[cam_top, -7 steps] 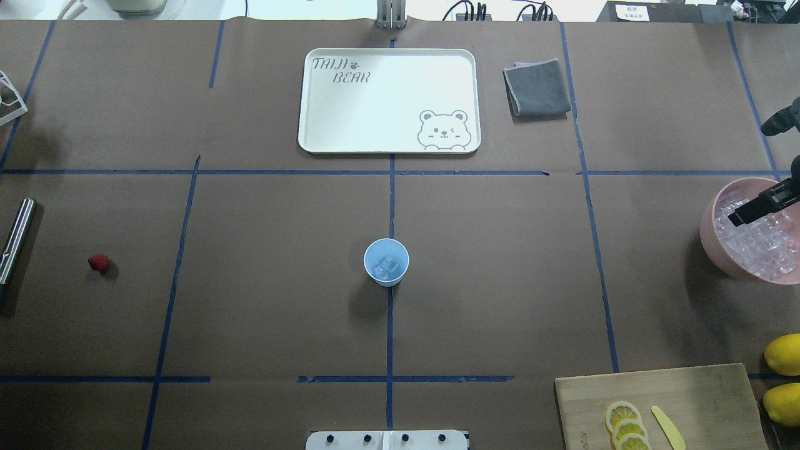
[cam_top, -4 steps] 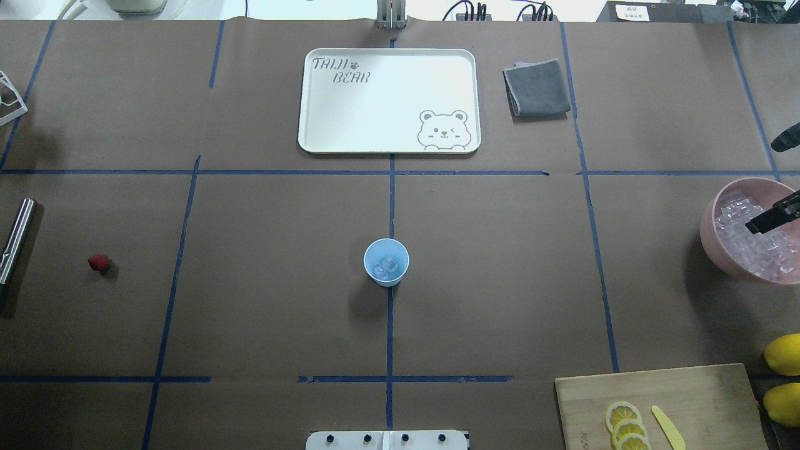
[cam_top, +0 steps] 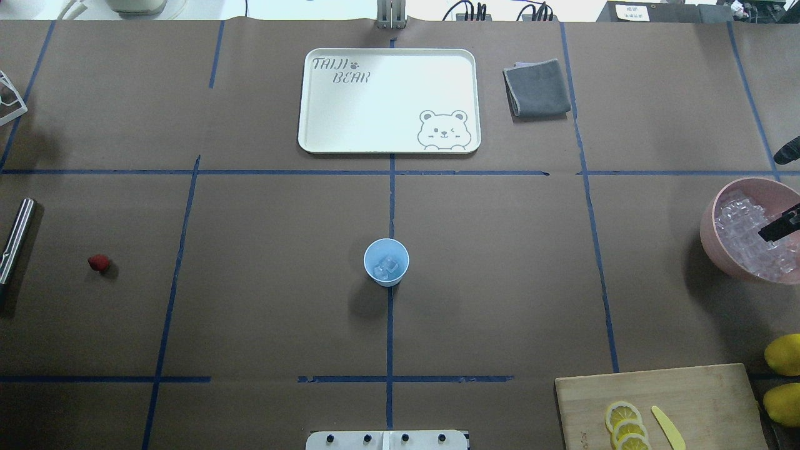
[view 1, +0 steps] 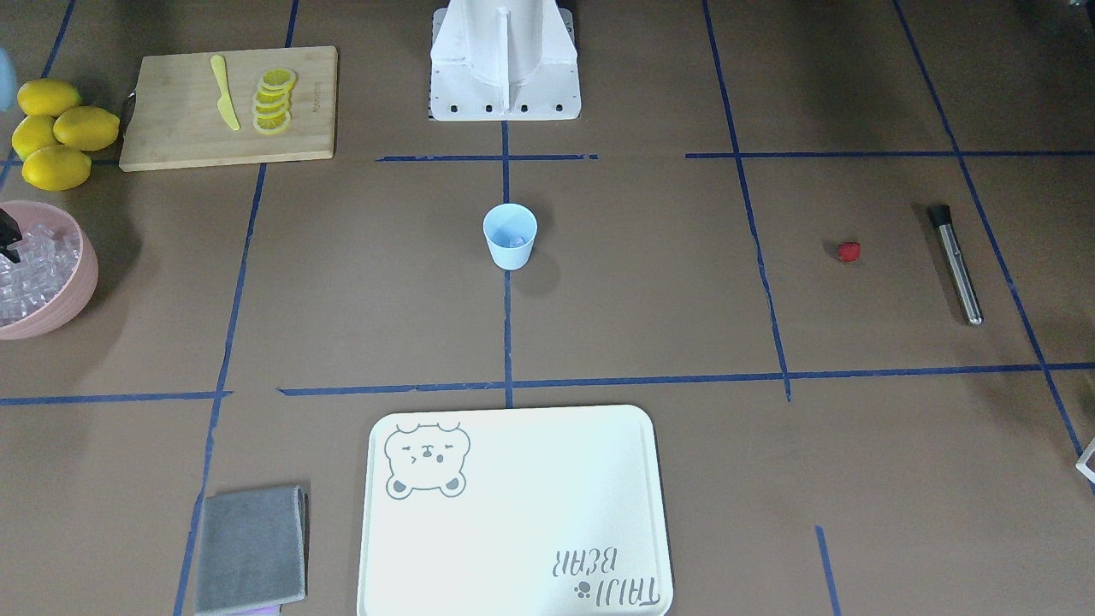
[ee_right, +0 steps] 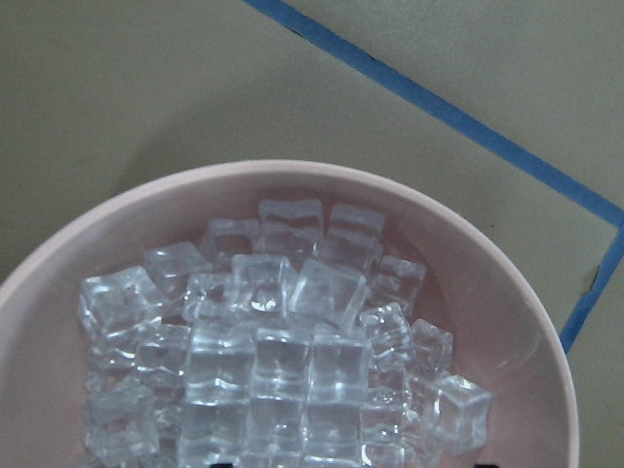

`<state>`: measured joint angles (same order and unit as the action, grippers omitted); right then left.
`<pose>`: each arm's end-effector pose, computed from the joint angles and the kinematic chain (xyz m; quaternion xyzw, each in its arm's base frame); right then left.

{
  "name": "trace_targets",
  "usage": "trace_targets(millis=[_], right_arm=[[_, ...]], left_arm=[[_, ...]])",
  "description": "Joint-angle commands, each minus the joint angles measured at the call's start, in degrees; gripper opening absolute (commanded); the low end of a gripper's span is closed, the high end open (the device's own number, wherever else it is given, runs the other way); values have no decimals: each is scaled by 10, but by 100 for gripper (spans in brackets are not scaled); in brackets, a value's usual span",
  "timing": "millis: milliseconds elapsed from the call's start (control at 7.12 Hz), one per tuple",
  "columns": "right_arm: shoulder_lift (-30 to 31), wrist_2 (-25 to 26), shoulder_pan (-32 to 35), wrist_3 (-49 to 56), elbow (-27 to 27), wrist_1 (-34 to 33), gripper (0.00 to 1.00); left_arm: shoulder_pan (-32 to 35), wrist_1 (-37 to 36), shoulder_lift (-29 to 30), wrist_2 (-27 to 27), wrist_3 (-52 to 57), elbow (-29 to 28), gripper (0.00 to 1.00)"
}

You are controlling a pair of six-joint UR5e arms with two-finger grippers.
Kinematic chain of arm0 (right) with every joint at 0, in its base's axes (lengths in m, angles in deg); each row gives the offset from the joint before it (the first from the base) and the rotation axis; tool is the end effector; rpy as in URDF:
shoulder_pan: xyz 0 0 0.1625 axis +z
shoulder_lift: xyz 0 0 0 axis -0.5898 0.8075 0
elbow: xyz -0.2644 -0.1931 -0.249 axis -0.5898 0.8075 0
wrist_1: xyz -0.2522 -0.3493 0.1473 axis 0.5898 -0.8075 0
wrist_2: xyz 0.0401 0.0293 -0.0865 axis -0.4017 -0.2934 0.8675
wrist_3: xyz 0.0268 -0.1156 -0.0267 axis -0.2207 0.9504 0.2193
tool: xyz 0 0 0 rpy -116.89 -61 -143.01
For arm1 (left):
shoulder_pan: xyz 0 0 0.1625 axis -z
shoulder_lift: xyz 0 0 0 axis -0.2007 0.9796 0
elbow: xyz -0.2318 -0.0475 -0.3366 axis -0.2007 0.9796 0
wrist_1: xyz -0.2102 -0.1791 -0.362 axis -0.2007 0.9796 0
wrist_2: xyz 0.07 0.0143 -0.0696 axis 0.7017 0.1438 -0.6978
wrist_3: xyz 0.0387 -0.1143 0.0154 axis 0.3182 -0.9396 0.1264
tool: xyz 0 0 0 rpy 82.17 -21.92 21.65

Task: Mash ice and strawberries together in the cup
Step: 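Lower the right gripper into the bowl and grasp a third ice cube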

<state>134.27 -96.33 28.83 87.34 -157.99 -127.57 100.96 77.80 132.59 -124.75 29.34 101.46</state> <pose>-0.1534 -0.4892 0.6119 0.0658 -0.3003 -0.2300 0.9234 -0.0427 -0.4415 0.6739 -0.0130 0.3829 0.0416 0.9228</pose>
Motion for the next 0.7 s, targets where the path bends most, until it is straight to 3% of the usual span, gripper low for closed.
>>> trace_targets(millis=[0, 281, 562], right_arm=[[0, 0, -7, -3, 4, -4, 75], [12, -6, -12, -2, 1, -2, 74], [19, -7, -16, -1, 0, 0, 58]], left_arm=[[-1, 3, 1, 0, 0, 0, 100], [-2, 5, 2, 0, 0, 0, 100], [-3, 5, 3, 0, 0, 0, 100]])
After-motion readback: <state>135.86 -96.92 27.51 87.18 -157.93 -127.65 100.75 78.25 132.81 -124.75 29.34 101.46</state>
